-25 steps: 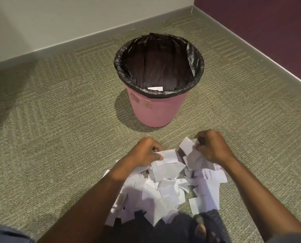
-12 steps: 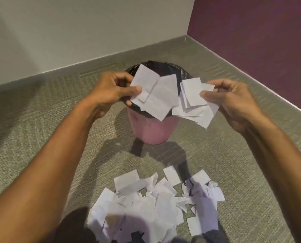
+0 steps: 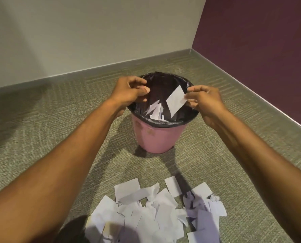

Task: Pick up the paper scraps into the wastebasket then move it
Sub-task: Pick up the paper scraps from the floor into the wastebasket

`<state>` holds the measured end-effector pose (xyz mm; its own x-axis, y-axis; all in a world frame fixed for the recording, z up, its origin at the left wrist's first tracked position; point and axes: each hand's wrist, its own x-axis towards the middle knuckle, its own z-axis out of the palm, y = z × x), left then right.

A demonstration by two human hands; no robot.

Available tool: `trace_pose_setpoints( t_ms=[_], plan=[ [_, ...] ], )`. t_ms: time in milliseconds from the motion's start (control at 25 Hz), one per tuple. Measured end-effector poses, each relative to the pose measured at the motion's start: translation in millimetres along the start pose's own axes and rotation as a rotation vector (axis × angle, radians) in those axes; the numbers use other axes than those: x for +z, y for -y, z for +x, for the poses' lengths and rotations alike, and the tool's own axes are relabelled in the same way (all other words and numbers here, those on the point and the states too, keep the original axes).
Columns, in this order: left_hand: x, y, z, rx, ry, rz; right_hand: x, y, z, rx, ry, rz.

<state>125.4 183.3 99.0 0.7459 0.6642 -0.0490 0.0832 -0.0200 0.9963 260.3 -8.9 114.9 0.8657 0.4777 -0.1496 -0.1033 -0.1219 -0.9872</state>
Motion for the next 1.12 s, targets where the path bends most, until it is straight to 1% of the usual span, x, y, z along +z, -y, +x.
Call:
trace_pose_setpoints(
  t_ms=[200, 280, 360, 440, 600, 680, 720, 760, 880, 1000, 1040, 1120],
  plan=[
    [10.9, 8.2, -27.3, 0.029, 0.062, -0.024, -2.8, -9.8, -14.3, -0.056, 0.032, 0.035],
    [11.9, 15.6, -45.4, 0.014, 0.141, -0.071, -9.4, -11.7, -23.4, -0.090, 0.064, 0.022],
    [8.9, 31.2, -64.9, -0.056, 0.271, -0.060, -20.6, -22.7, -38.3, -0.120, 0.146, -0.038],
    [5.6, 59.7, -87.7, -0.158, 0.394, 0.083, -31.9, -52.6, -57.6, -0.104, 0.276, -0.198],
    [3.5, 140.4, -143.4, -0.281, 0.535, 0.694, -36.0, -148.9, -102.0, 0.058, 0.584, -0.776],
    [7.2, 173.5, -169.7, -0.281, 0.628, 1.000, -32.7, -192.0, -119.0, 0.150, 0.724, -1.024],
    [8.9, 185.9, -180.2, -0.268, 0.657, 1.122, -30.8, -207.0, -126.3, 0.188, 0.779, -1.106],
    [10.2, 196.1, -188.1, -0.263, 0.662, 1.194, -29.0, -219.5, -132.6, 0.215, 0.820, -1.165],
    [11.4, 214.6, -201.5, -0.348, 0.644, 1.186, -25.0, -245.3, -150.6, 0.215, 0.903, -1.276],
    [12.4, 222.1, -208.1, -0.381, 0.717, 1.199, -18.9, -260.6, -169.3, 0.148, 0.959, -1.413],
    [14.2, 224.1, -211.7, -0.389, 0.743, 1.207, -16.6, -264.9, -175.5, 0.104, 0.945, -1.453],
    [19.0, 229.0, -220.4, -0.398, 0.779, 1.233, -12.8, -272.0, -185.5, -0.031, 0.853, -1.492]
  ],
)
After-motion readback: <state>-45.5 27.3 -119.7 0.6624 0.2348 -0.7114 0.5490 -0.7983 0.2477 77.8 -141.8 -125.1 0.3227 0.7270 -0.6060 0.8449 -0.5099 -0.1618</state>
